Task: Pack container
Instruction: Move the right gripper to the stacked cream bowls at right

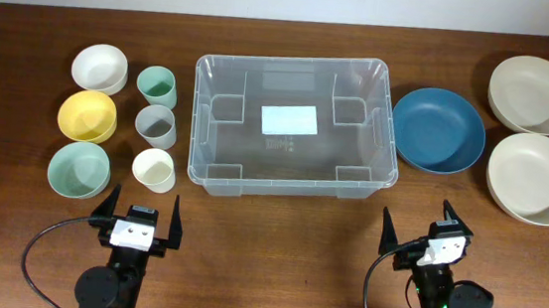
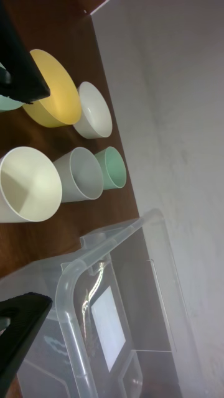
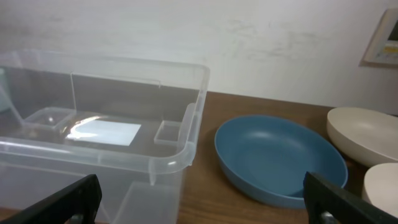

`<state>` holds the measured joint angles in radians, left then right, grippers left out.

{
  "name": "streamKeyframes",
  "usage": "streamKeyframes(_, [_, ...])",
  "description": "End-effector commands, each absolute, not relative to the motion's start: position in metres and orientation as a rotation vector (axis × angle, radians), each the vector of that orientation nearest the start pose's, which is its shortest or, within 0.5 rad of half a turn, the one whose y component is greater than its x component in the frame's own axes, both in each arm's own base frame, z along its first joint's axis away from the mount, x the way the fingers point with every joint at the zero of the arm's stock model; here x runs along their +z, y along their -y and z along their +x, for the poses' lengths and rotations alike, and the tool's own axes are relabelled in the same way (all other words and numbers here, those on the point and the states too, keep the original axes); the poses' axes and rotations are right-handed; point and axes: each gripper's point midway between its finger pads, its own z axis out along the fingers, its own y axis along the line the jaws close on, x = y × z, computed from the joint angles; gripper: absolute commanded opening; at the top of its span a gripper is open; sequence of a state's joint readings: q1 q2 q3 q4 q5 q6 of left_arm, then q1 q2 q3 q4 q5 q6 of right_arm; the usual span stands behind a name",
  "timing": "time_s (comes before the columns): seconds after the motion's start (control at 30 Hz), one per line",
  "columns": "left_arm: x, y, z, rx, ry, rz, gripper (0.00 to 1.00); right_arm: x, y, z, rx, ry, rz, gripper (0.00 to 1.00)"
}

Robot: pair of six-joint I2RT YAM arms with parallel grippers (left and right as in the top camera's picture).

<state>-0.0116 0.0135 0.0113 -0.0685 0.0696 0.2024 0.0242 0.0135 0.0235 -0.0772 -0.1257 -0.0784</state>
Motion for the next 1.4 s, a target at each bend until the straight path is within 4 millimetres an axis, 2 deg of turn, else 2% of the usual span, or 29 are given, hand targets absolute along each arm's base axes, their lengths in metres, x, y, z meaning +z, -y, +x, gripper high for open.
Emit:
streamKeyframes(0.0, [0.158, 0.010, 0.246, 0.116, -1.632, 0.221, 1.00, 0.213, -0.024, 0.235, 0.043, -1.534, -0.157, 0.99])
streamKeyframes(0.1, [0.158, 0.010, 0.246, 0.116, -1.632, 0.221, 1.00, 0.258, -0.001, 0.223, -0.064, -1.481, -0.048, 0.99])
streamKeyframes(0.2, [0.158, 0.010, 0.246, 0.116, -1.632, 0.221, 1.00, 0.307, 0.023, 0.201, -0.159, -1.454, 0.062, 0.99])
streamKeyframes(0.27, [0.157, 0.010, 0.246, 0.116, -1.632, 0.221, 1.00, 0.332, 0.031, 0.188, -0.197, -1.489, 0.098, 0.99])
streamKeyframes(0.33, [0.157, 0.010, 0.246, 0.116, -1.632, 0.221, 1.00, 0.343, 0.032, 0.182, -0.205, -1.589, 0.091, 0.99])
streamKeyframes(0.43, [0.158, 0.010, 0.246, 0.116, -1.632, 0.221, 1.00, 0.342, 0.025, 0.182, -0.168, -1.787, 0.064, 0.99])
streamKeyframes(0.5, [0.158, 0.010, 0.246, 0.116, -1.632, 0.221, 1.00, 0.341, 0.000, 0.184, -0.039, -1.924, -0.047, 0.99])
streamKeyframes(0.6, [0.157, 0.010, 0.246, 0.116, -1.632, 0.221, 1.00, 0.339, -0.035, 0.187, 0.168, -2.034, -0.181, 0.99])
streamKeyframes(0.7, [0.158, 0.010, 0.246, 0.116, -1.632, 0.221, 1.00, 0.339, -0.038, 0.200, 0.186, -2.085, -0.186, 0.99])
streamKeyframes(0.77, [0.158, 0.010, 0.246, 0.116, -1.632, 0.221, 1.00, 0.338, -0.025, 0.213, 0.124, -2.119, -0.115, 0.99])
streamKeyframes(0.9, [0.158, 0.010, 0.246, 0.116, -1.632, 0.221, 1.00, 0.338, 0.036, 0.233, -0.107, -2.157, 0.348, 0.99])
streamKeyframes(1.0, [0.157, 0.010, 0.246, 0.116, -1.632, 0.221, 1.00, 0.337, 0.068, 0.245, -0.172, -2.188, 0.552, 0.99])
streamKeyframes(1.1, [0.157, 0.010, 0.246, 0.116, -1.632, 0.221, 1.00, 0.332, 0.107, 0.248, -0.222, -2.182, 0.782, 0.99])
streamKeyframes(1.17, [0.157, 0.010, 0.246, 0.116, -1.632, 0.221, 1.00, 0.323, 0.128, 0.250, -0.213, -2.174, 0.914, 0.99])
streamKeyframes(1.27, [0.158, 0.010, 0.246, 0.116, -1.632, 0.221, 1.00, 0.298, 0.139, 0.250, -0.153, -2.256, 1.009, 0.99])
streamKeyframes(1.37, [0.158, 0.010, 0.246, 0.116, -1.632, 0.221, 1.00, 0.273, 0.160, 0.248, -0.178, -2.312, 1.112, 0.99])
